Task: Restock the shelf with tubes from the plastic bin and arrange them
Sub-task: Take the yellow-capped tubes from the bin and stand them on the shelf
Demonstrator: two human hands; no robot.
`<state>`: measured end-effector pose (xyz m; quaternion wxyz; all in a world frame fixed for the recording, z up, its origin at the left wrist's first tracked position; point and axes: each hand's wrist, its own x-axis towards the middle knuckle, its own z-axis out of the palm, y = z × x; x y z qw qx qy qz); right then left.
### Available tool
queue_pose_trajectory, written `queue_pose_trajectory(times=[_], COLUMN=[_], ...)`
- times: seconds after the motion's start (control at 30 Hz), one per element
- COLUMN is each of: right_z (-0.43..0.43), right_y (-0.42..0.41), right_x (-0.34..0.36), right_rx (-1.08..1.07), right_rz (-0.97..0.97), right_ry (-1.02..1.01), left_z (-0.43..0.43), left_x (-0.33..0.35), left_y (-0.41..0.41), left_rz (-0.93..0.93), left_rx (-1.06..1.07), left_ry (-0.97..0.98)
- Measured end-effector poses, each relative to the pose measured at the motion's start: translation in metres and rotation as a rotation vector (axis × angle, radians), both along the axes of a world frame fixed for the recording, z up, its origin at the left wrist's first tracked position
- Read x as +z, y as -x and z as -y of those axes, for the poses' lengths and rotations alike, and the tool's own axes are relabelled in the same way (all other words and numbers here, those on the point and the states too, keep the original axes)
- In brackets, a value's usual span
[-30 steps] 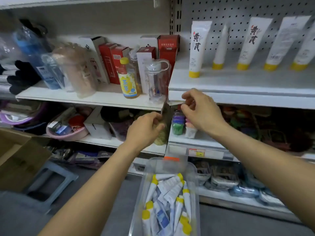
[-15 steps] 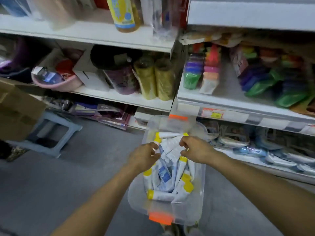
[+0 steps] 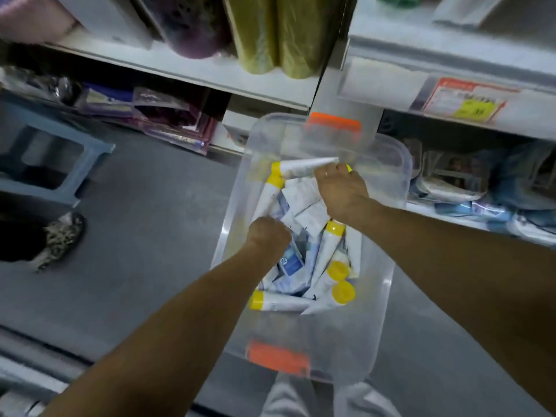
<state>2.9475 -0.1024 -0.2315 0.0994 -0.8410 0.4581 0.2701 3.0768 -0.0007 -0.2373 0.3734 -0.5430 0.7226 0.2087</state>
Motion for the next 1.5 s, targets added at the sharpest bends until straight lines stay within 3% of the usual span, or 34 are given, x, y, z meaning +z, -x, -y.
queue_pose_trajectory(times=[0.1,0.23,0.43,0.53,0.67,0.77,0.87,1.07,1.27,1.5], right_z=[0.008,0.011,-0.010,-0.022,-0.039,-0.052,-0.059,-0.059,-0.057,-0.052], right_y=[-0.005,0.004,0.024,0.033,0.038,0.042,0.047,0.042,0.035,0.044], right_x=[-0.011,-0.014,0.015,0.045,0.087,0.124,0.166,0.252,0.323,0.392], right_rx=[0.110,0.234,-0.196,-0.395,-0.728,-0.960,-1.082,-1.046,-0.977,-0.743], right_rz=[-0.062,-0.185,0.036,0.143,0.376,0.594,0.811,0.995,1.162,1.363], right_ry=[0.075,0.046,-0.258,-0.360,-0.535,-0.654,-0.716,-0.603,-0.540,-0.599], left_z=[0.000,-0.007,-0.008,-0.006,-0.005,-0.022,-0.050,-0.050,-0.026,-0.005], left_x=[-0.012,-0.022,0.018,0.054,0.104,0.140,0.174,0.244,0.314,0.379], left_y=[0.011,0.029,0.024,0.007,-0.021,-0.036,-0.037,-0.022,-0.016,-0.004], left_rz=[0.148,0.281,0.115,-0.012,-0.254,-0.645,-0.996,-1.314,-1.493,-1.589], left_rx=[-0.213,-0.289,-0.151,0.076,0.717,1.234,1.443,1.446,1.412,1.193], left_ry=[-0.052,-0.144,-0.188,-0.136,-0.142,-0.234,-0.358,-0.290,-0.126,0.094])
